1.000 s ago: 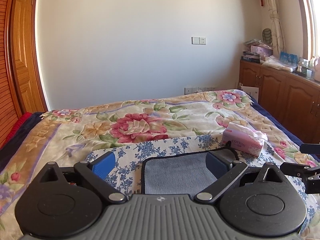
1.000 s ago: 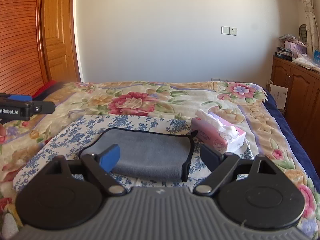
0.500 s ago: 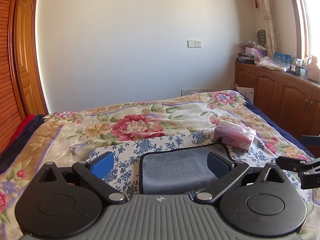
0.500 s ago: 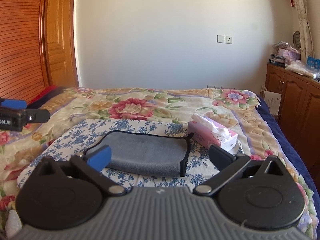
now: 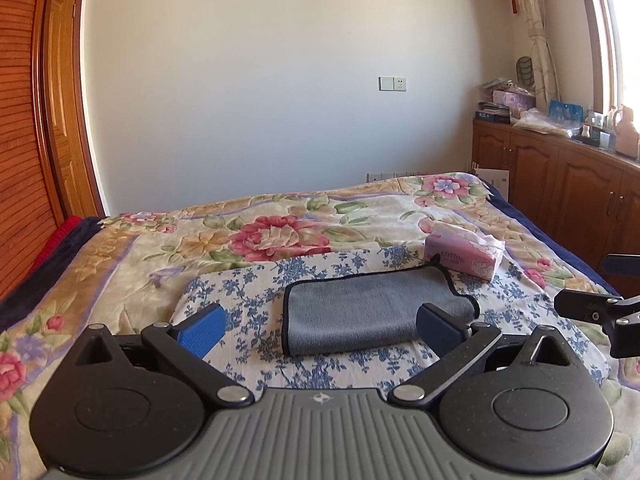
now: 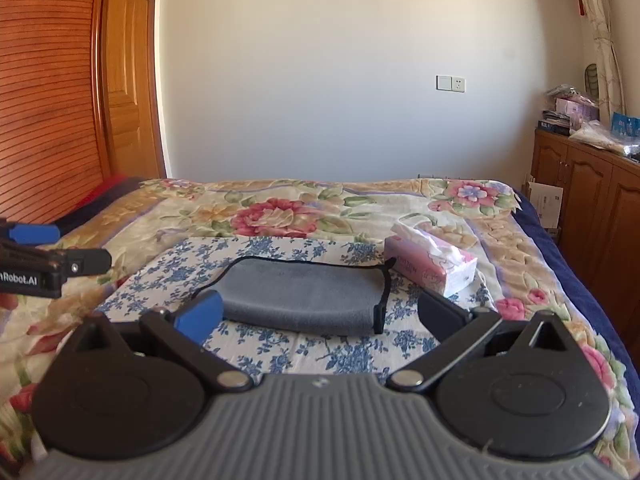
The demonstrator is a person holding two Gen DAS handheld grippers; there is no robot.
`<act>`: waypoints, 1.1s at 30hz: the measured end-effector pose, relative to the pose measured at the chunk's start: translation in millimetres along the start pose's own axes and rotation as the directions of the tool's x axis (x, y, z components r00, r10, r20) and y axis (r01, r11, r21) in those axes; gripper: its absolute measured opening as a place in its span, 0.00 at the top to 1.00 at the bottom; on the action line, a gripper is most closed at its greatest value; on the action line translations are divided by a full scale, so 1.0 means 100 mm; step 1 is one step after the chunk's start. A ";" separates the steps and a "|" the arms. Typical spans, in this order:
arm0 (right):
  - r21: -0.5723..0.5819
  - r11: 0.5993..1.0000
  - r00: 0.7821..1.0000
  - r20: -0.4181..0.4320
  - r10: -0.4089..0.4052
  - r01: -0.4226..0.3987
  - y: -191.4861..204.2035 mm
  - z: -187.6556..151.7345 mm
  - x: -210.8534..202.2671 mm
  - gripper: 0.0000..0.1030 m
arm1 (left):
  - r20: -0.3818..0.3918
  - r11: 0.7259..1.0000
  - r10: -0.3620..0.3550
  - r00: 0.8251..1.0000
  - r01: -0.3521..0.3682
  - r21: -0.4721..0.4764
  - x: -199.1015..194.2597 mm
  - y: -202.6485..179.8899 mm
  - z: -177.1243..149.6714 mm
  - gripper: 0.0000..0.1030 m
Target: Fold towel
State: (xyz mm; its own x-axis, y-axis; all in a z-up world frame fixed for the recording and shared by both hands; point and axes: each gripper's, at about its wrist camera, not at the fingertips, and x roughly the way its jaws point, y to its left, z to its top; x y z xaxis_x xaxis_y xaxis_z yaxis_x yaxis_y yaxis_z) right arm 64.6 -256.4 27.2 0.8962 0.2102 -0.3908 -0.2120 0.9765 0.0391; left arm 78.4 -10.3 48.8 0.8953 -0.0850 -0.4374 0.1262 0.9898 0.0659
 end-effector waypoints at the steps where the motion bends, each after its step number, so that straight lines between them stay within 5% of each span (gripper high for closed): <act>1: 0.005 1.000 1.000 -0.001 -0.002 0.002 0.00 -0.01 -0.02 0.00 | -0.004 1.000 -0.002 1.000 0.002 -0.008 -0.01 0.01 -0.02 0.00; 18: 0.025 0.999 1.000 -0.001 -0.023 0.023 0.10 -0.23 -0.29 0.00 | -0.016 0.998 0.067 0.998 -0.067 0.000 -0.33 -0.04 -0.41 0.00; 33: 0.020 0.999 0.999 -0.002 -0.036 0.036 0.15 -0.38 -0.40 0.00 | 0.006 0.999 0.038 0.999 -0.038 -0.015 -0.50 -0.04 -0.70 0.00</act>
State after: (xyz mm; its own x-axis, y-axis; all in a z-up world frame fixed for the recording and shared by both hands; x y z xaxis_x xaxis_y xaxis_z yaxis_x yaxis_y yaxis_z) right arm 10.7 -252.1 8.7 0.9025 0.1747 -0.3937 -0.1718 0.9842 0.0431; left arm 3.5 -2.6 7.3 0.9021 -0.0482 -0.4288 0.0857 0.9940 0.0685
